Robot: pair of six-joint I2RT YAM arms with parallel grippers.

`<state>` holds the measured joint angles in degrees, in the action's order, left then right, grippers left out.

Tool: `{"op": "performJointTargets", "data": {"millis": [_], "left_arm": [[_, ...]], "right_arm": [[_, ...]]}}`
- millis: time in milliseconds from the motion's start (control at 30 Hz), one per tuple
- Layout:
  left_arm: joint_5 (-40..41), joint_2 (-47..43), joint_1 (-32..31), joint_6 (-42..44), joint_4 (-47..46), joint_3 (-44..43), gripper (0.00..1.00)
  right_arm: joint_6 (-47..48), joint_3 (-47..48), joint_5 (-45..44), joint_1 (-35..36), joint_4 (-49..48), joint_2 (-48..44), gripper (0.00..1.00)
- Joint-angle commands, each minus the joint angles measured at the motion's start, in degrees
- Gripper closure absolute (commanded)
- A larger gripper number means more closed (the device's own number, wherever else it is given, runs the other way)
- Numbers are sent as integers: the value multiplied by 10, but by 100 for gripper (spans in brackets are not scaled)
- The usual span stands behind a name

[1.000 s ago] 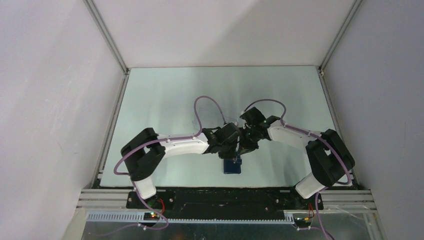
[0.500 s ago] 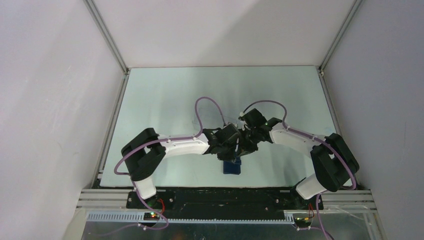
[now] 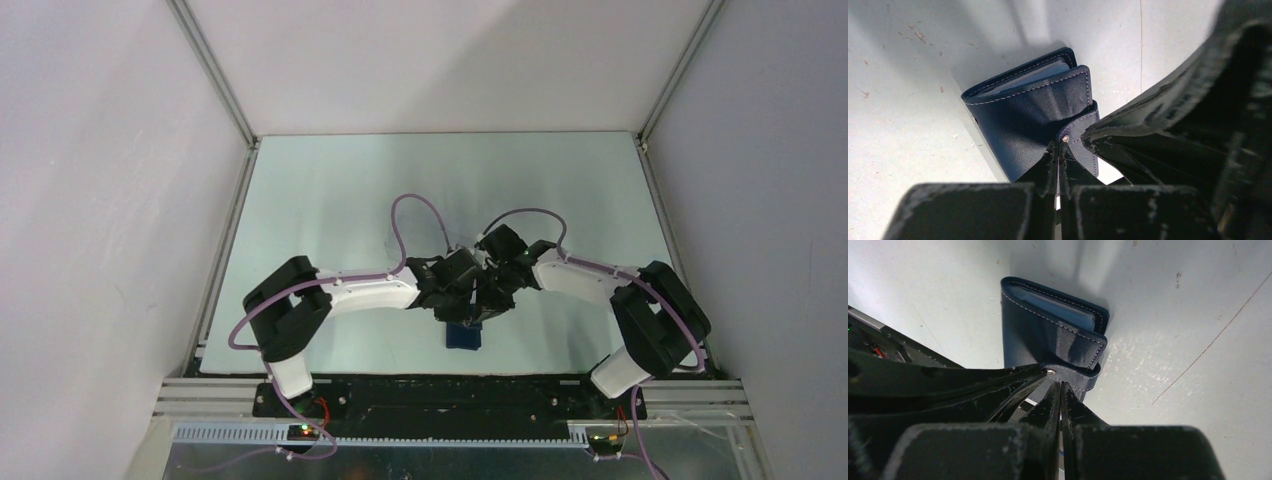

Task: Put the credit cards into the card holder
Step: Close the card holder at the center of the board.

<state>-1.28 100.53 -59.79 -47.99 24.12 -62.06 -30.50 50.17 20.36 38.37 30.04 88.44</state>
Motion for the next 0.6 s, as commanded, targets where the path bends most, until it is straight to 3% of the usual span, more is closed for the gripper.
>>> {"op": "performJointTargets", "data": {"millis": [0, 567], "left_arm": [[10, 13, -8, 9, 34, -18, 100], [-6, 12, -20, 1, 43, -31, 100]], "right_arm": [[-12, -8, -2, 9, -21, 23, 99], [-18, -9, -12, 19, -25, 22, 99]]}}
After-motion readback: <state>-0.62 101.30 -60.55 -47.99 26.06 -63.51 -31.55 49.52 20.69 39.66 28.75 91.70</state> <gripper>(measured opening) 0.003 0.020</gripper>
